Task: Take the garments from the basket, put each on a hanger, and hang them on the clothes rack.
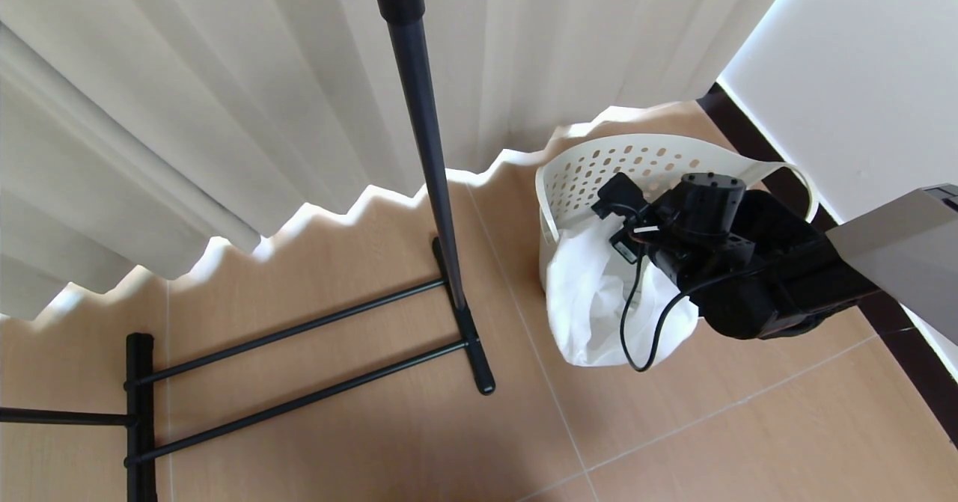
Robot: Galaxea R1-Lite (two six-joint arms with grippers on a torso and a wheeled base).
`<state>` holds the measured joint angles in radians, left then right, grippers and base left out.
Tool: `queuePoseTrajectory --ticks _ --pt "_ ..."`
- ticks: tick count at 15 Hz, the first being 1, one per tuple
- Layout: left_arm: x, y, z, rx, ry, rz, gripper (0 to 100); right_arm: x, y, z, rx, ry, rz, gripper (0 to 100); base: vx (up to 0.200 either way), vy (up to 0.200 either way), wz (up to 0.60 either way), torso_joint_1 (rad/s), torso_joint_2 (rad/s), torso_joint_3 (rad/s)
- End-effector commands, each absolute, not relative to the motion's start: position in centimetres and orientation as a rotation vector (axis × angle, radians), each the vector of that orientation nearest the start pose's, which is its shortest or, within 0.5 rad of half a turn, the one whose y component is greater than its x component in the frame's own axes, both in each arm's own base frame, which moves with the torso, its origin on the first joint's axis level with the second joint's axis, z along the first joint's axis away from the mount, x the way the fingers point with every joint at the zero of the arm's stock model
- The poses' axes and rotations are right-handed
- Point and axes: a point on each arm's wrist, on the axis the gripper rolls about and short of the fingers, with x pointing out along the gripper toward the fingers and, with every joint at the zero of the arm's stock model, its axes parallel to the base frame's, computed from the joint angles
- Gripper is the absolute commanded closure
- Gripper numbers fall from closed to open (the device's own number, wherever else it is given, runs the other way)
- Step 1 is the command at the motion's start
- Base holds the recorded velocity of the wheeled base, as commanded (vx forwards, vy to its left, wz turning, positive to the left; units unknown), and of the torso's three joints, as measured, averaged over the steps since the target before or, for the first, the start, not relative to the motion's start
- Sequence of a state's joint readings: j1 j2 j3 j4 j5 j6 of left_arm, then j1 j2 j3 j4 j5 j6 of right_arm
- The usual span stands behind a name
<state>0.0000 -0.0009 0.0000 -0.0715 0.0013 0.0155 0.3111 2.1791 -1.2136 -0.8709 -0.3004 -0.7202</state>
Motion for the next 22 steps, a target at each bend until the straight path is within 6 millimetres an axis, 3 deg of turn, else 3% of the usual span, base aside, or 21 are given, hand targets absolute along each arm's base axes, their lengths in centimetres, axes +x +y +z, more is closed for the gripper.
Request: queuePoseTrajectory --ticks 1,3,5,7,9,10,14,16,22 --pt "-2.3 0.0 8.3 0.017 -0.071 0.002 0 41.3 12.6 14.2 -0.714 0.071 0.037 100 0.0 0.0 0.0 0.0 0.0 0.0" --pt "-2.3 0.0 8.3 0.017 -0.071 0.002 0 40.4 12.7 15.7 -0.644 0.043 0.035 100 0.0 0.0 0.0 0.0 0.0 0.0" --pt "-2.3 0.0 8.3 0.017 -0.072 0.002 0 37.0 13.2 19.0 -0.543 -0.011 0.057 100 0.0 0.0 0.0 0.0 0.0 0.0" --pt "-2.3 0.0 8.3 0.017 -0.072 0.002 0 33.4 13.3 20.9 -0.448 -0.035 0.081 100 0.0 0.0 0.0 0.0 0.0 0.0" --pt "-2.3 0.0 8.3 0.015 -0.071 0.001 0 28.7 12.6 22.2 -0.344 -0.046 0.112 100 0.0 0.0 0.0 0.0 0.0 0.0" --pt "-2.3 0.0 8.3 0.015 -0.072 0.001 0 25.3 11.7 22.9 -0.29 -0.062 0.121 100 0.0 0.0 0.0 0.0 0.0 0.0" --pt "-2.3 0.0 8.3 0.012 -0.071 0.0 0 17.1 9.2 22.9 -0.179 -0.104 0.189 100 0.0 0.0 0.0 0.0 0.0 0.0" --pt "-2.3 0.0 8.3 0.011 -0.071 0.003 0 16.3 8.8 22.3 -0.187 -0.093 0.203 100 0.0 0.0 0.0 0.001 0.0 0.04" --pt "-2.3 0.0 8.3 0.011 -0.071 0.0 0 17.3 9.4 21.3 -0.203 -0.047 0.211 100 0.0 0.0 0.0 0.001 0.0 0.179"
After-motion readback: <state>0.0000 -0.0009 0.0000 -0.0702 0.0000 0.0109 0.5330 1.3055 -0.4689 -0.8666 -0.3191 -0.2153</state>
